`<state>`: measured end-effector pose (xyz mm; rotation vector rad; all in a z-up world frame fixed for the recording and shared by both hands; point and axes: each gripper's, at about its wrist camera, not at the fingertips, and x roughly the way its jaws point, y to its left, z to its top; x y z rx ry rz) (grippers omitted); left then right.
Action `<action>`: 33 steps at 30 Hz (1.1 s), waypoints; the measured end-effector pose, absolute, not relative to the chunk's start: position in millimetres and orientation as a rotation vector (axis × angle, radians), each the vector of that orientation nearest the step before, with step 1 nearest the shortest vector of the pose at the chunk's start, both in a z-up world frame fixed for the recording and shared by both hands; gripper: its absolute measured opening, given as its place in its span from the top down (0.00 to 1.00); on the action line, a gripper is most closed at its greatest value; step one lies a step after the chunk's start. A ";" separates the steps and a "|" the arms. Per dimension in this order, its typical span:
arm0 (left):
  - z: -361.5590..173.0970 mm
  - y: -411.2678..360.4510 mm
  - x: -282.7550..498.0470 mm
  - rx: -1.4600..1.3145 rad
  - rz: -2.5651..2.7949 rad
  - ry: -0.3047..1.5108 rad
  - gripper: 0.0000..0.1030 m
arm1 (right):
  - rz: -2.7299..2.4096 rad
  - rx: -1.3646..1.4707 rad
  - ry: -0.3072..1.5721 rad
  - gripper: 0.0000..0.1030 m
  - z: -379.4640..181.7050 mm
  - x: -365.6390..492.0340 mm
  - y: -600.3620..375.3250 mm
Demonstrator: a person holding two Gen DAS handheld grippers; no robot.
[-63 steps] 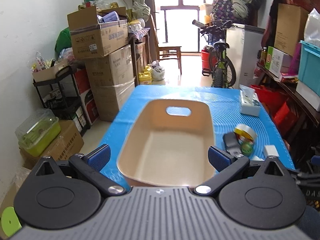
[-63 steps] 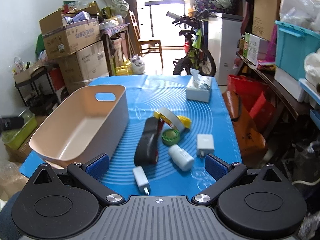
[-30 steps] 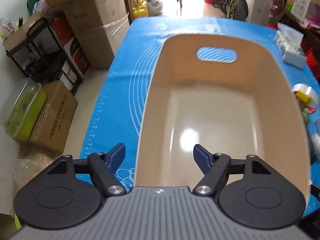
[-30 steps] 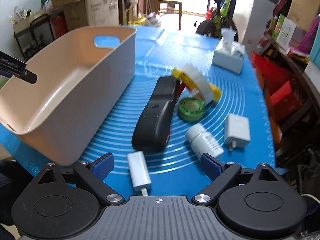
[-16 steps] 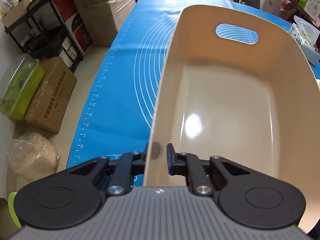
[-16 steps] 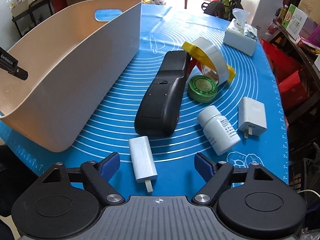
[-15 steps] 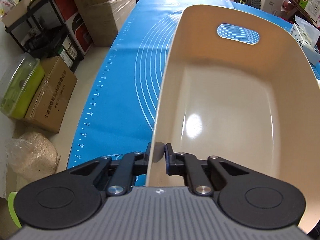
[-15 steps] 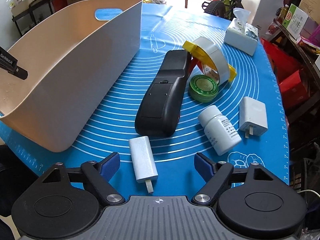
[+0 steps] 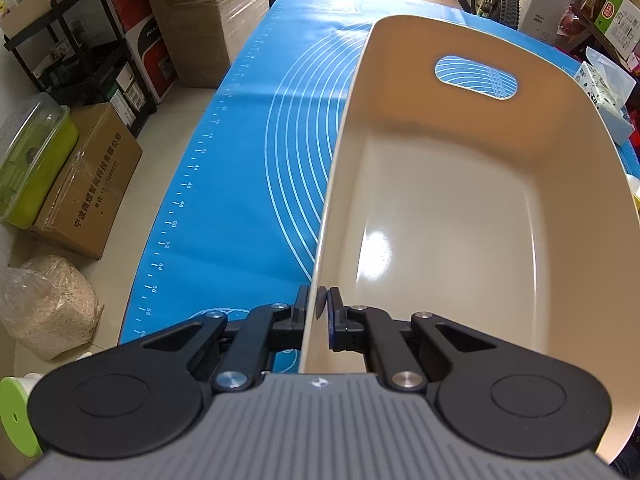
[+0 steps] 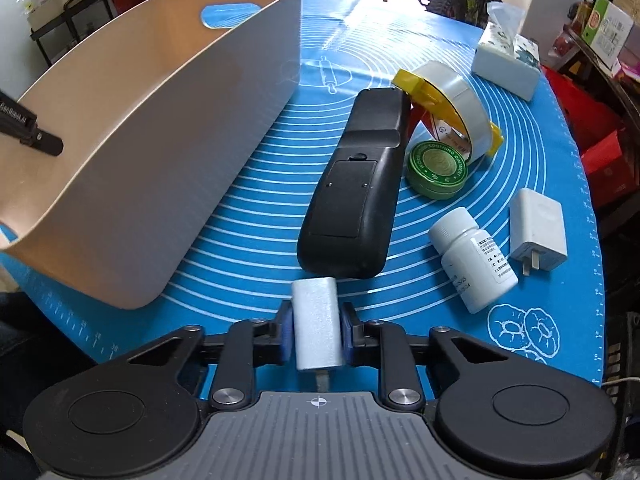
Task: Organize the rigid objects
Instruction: 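Grasp the white USB stick with the right gripper, then carry the USB stick into the basket and open the right gripper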
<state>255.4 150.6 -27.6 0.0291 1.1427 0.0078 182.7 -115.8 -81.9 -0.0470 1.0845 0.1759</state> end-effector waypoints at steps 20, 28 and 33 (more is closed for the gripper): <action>-28.5 151.5 254.5 0.006 0.002 1.134 0.92 | 0.189 0.027 0.737 0.69 45.7 205.6 -109.2; -28.6 152.9 254.7 -0.007 0.000 1.135 0.92 | 0.272 0.021 0.685 0.69 53.1 247.5 -56.0; -27.7 153.2 253.6 0.001 -0.008 1.131 0.93 | 0.309 -0.002 0.754 0.69 27.2 262.9 -21.4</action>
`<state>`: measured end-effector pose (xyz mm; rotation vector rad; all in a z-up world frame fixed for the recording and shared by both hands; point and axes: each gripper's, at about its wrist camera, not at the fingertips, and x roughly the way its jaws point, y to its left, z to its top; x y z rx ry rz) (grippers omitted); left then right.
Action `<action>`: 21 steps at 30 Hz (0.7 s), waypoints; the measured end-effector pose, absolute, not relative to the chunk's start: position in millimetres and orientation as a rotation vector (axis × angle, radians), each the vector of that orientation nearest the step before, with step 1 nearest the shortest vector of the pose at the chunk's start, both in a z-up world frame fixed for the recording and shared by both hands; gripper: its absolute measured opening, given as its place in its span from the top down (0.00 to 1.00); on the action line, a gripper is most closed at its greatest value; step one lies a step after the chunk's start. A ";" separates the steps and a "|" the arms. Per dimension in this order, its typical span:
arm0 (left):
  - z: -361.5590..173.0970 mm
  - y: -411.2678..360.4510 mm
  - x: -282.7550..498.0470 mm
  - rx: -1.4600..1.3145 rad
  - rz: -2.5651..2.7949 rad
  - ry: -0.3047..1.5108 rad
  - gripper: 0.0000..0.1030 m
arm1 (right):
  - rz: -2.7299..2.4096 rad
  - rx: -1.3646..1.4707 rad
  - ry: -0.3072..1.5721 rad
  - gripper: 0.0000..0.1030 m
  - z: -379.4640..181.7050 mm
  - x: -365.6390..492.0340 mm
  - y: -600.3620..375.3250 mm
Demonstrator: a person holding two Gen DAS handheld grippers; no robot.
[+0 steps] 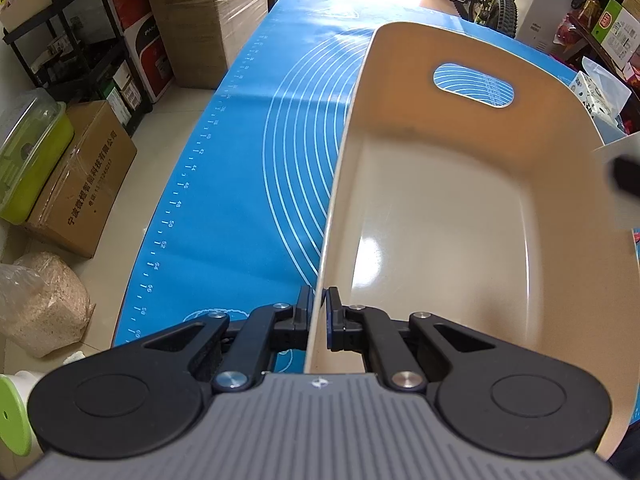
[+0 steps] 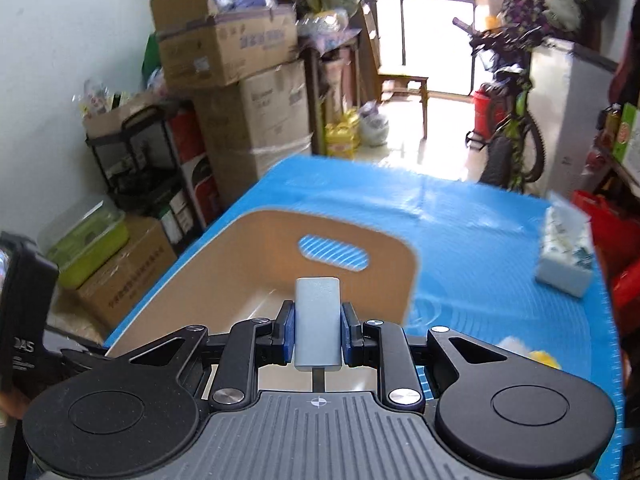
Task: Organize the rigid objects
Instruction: 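Carry the USB stick into the basket and open the right gripper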
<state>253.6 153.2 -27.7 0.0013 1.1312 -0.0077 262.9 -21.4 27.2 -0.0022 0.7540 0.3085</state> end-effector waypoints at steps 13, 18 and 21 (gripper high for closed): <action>-28.6 154.3 254.3 -0.009 -0.014 1.134 0.93 | 0.341 -0.196 1.058 0.69 -53.0 272.2 43.1; -27.0 155.6 253.1 -0.019 -0.017 1.131 0.94 | 0.304 -0.191 1.081 0.70 -56.2 273.3 43.7; -28.0 156.1 252.9 -0.014 -0.018 1.134 0.94 | 0.310 -0.146 1.068 0.65 -50.0 269.6 35.5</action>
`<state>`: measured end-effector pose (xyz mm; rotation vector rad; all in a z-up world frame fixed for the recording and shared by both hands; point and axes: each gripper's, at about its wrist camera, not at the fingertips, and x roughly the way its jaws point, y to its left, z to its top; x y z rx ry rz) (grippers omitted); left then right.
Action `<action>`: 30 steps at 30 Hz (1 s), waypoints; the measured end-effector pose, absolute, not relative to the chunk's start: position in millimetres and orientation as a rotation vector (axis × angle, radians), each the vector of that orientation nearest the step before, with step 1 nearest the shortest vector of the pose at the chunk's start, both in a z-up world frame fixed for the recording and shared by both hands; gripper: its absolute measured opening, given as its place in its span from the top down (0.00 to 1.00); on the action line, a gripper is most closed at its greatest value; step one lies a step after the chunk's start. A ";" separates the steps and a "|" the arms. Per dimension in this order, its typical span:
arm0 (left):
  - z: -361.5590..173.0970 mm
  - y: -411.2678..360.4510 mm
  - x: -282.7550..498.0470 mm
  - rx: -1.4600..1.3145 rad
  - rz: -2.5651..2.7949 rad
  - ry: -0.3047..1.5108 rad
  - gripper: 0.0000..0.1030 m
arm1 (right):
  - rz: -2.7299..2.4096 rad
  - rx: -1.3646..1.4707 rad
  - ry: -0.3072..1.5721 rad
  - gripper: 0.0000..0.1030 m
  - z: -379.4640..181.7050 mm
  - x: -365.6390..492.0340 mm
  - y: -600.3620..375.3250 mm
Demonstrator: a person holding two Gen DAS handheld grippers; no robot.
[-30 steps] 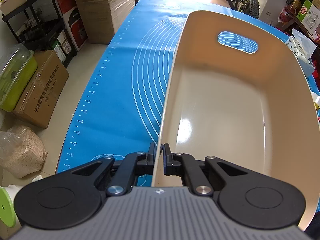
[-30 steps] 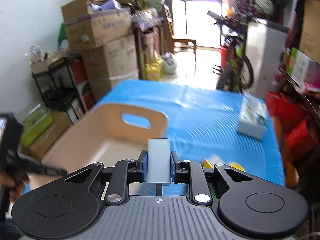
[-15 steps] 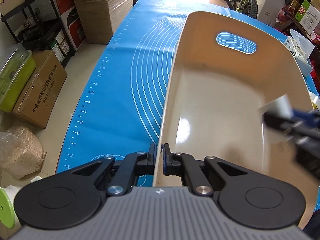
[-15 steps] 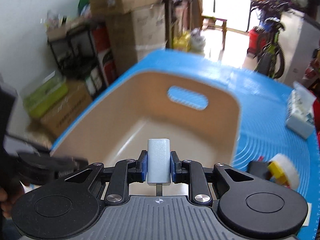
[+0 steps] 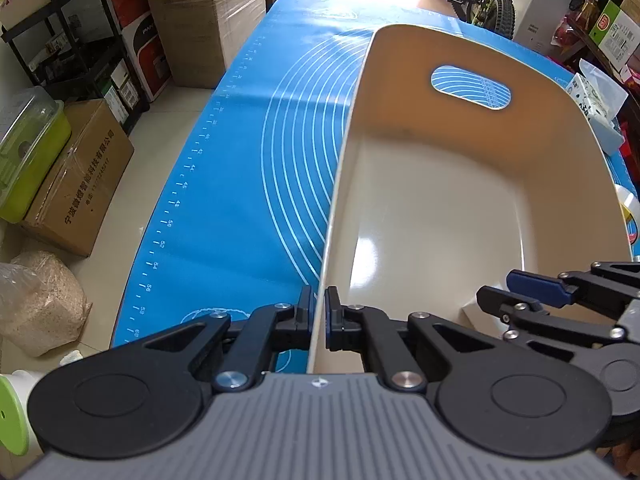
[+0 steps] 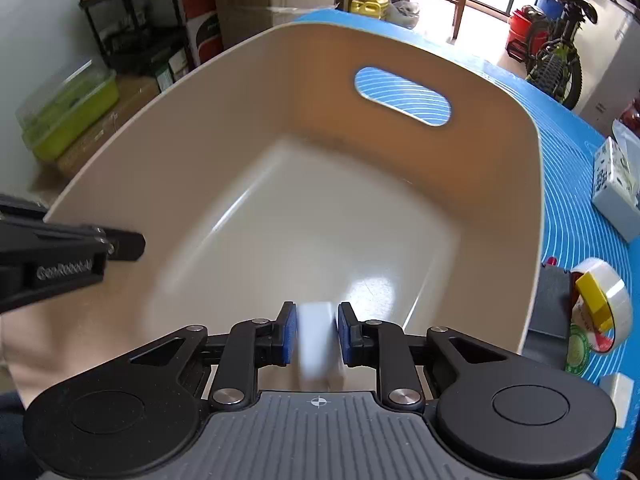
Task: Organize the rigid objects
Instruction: 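Carry the USB stick into the basket and open the right gripper, then grasp the black computer mouse with the right gripper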
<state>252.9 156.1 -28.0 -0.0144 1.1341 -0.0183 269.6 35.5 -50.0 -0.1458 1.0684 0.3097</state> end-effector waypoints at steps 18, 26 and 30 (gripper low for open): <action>-26.6 155.5 252.8 -0.019 -0.019 1.132 0.94 | 0.175 0.044 0.801 0.32 44.3 240.7 -99.1; -24.9 157.5 253.0 -0.028 -0.020 1.127 0.94 | 0.052 0.070 0.889 0.32 -12.2 238.2 -147.8; -24.9 157.0 253.2 -0.030 -0.020 1.128 0.94 | 0.048 0.087 0.931 0.32 -38.0 240.1 -142.4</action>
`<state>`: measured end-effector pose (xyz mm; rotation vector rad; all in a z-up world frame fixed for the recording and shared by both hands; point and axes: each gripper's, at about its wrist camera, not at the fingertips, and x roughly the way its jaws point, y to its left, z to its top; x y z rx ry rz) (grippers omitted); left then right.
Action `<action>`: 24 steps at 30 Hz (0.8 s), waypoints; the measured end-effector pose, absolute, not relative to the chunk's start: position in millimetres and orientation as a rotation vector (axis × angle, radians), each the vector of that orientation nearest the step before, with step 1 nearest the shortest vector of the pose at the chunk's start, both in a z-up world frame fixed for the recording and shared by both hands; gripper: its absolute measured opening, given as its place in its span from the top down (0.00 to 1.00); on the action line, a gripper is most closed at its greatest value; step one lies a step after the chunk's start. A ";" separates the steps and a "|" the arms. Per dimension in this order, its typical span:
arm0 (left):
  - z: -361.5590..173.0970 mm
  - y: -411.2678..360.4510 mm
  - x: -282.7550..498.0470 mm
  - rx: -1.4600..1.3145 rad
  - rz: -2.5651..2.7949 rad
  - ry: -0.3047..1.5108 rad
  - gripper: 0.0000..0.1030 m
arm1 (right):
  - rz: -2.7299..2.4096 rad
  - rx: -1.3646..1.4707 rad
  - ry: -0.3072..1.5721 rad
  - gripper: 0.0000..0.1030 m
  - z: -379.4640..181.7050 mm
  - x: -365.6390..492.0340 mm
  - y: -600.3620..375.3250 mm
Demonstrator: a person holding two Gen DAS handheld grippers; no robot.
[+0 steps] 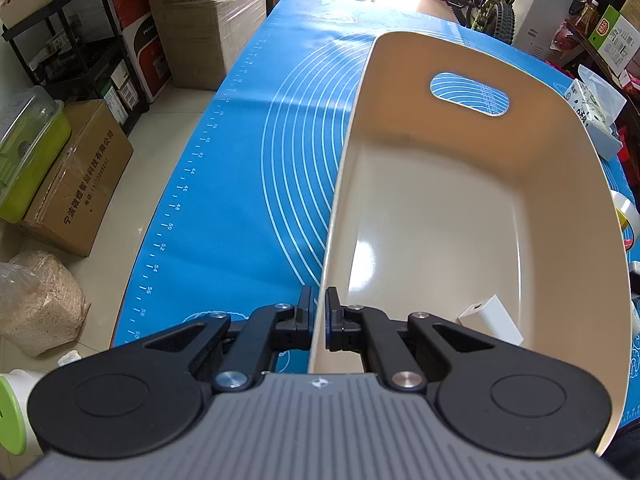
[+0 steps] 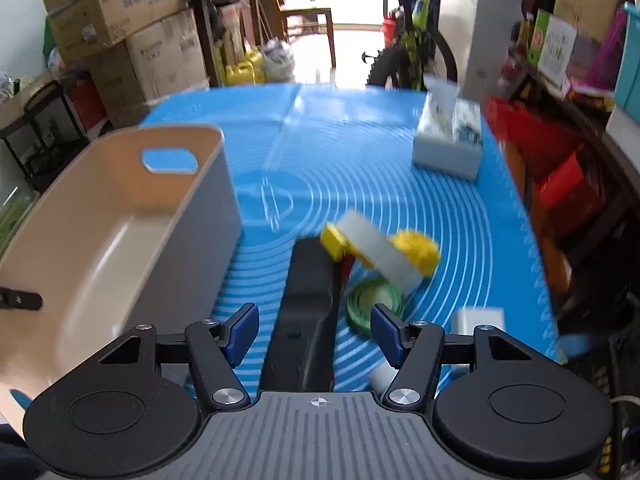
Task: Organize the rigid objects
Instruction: 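Grasp the black computer mouse with the right gripper, then carry the black mouse into the basket and release it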
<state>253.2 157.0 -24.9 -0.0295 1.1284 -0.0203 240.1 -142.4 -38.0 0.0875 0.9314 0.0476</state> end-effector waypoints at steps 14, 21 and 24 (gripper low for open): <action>-24.9 158.3 253.3 -0.035 -0.022 1.125 0.94 | -0.032 -0.107 0.969 0.39 -75.6 260.6 -98.7; -24.9 159.5 253.0 -0.041 -0.026 1.125 0.94 | -0.036 -0.119 0.939 0.49 -78.9 255.2 -97.8; -24.7 160.5 252.8 -0.046 -0.027 1.123 0.93 | -0.043 -0.091 0.926 0.49 -76.7 252.5 -100.6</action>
